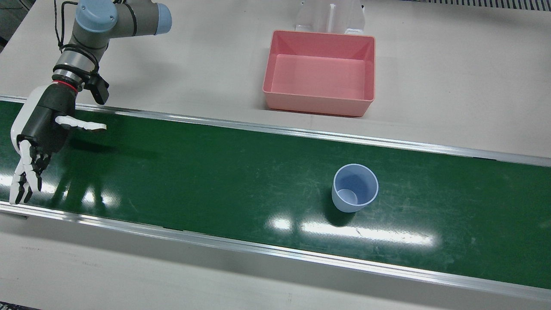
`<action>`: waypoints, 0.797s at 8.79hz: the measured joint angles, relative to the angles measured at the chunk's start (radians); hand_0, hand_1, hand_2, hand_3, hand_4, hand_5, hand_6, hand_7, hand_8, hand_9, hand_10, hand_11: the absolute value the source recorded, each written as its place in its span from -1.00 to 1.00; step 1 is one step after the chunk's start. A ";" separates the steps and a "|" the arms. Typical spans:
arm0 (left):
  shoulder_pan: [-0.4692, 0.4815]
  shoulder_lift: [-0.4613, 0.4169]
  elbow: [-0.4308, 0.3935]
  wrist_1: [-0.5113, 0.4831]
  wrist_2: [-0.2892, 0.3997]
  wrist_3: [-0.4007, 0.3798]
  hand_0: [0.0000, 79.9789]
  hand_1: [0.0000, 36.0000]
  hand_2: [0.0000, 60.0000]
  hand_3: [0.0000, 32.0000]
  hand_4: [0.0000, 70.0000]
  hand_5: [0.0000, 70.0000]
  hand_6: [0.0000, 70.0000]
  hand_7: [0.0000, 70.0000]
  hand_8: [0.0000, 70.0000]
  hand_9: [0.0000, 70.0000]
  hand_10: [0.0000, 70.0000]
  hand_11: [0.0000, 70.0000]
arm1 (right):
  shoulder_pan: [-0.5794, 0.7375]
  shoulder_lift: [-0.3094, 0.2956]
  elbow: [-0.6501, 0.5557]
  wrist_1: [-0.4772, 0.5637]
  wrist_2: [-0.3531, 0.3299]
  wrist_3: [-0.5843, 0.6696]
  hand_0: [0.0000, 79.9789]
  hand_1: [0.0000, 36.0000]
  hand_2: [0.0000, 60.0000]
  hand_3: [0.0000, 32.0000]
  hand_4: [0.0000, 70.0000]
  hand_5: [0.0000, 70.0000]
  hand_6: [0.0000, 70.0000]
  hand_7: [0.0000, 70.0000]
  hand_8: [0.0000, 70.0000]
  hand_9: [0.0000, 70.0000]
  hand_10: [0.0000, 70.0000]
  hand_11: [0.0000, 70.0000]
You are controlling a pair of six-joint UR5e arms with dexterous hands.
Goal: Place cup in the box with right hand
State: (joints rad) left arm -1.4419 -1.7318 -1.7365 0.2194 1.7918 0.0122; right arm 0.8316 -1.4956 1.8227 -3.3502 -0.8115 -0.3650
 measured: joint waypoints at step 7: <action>0.000 0.000 0.000 0.000 0.000 0.000 -1.00 -1.00 -1.00 -1.00 -1.00 -1.00 -1.00 -1.00 -1.00 -1.00 -1.00 -1.00 | -0.007 0.001 -0.003 -0.002 0.000 -0.002 0.38 0.16 -1.00 -0.86 -1.00 -0.79 -0.89 -0.61 -0.81 -0.75 -1.00 -0.94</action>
State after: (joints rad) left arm -1.4420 -1.7319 -1.7365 0.2194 1.7917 0.0122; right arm 0.8242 -1.4947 1.8199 -3.3517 -0.8115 -0.3671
